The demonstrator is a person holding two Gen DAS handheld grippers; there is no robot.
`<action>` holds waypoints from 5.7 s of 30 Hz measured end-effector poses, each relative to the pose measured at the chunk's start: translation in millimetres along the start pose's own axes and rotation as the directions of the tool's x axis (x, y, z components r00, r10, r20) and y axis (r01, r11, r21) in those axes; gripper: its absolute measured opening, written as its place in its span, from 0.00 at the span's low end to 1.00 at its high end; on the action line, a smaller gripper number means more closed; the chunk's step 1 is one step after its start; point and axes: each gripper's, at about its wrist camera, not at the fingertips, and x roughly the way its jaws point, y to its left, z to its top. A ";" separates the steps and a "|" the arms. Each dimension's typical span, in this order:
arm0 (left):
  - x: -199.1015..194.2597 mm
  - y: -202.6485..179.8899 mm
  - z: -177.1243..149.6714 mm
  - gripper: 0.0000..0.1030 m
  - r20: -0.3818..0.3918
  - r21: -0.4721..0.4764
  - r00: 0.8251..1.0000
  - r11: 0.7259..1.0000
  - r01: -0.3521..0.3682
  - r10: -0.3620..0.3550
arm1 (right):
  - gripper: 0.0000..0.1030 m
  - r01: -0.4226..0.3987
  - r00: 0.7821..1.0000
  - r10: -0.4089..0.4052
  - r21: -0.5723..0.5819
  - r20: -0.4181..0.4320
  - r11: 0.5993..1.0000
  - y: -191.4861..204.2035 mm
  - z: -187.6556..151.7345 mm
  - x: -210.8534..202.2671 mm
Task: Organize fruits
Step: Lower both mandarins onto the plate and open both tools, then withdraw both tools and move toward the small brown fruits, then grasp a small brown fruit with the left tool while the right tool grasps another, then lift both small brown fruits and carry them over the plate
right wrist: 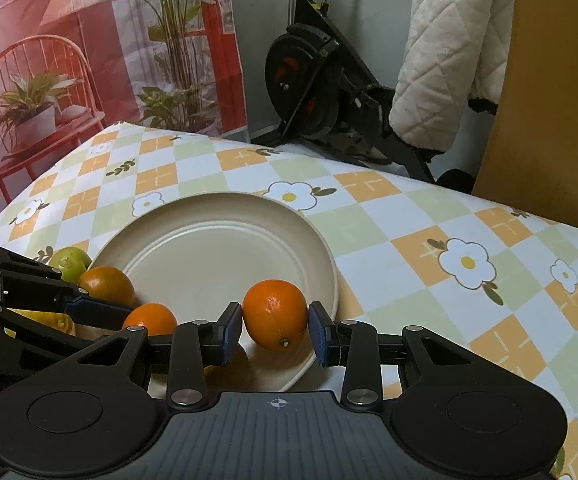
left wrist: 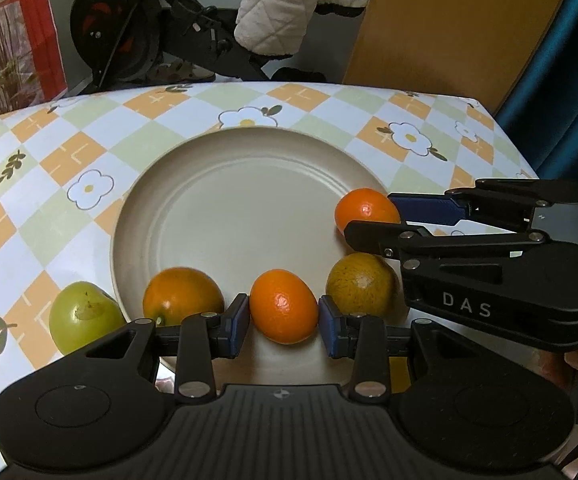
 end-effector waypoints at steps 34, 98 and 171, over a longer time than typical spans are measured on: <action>-98.6 8.1 -40.1 0.52 0.156 -0.013 0.986 0.998 -0.056 0.057 | 0.40 0.037 0.995 -0.051 0.163 0.082 0.986 28.0 -56.2 -99.0; -54.3 -81.3 -114.6 0.37 0.029 0.148 0.983 0.973 0.178 -0.184 | 0.33 0.073 0.997 -0.074 0.273 -0.006 0.959 2.0 -143.2 -131.0; -86.5 -0.7 -123.1 0.26 0.085 -0.048 0.996 0.999 0.008 -0.004 | 0.23 0.002 0.999 0.006 0.154 -0.052 0.988 42.3 -119.9 -97.3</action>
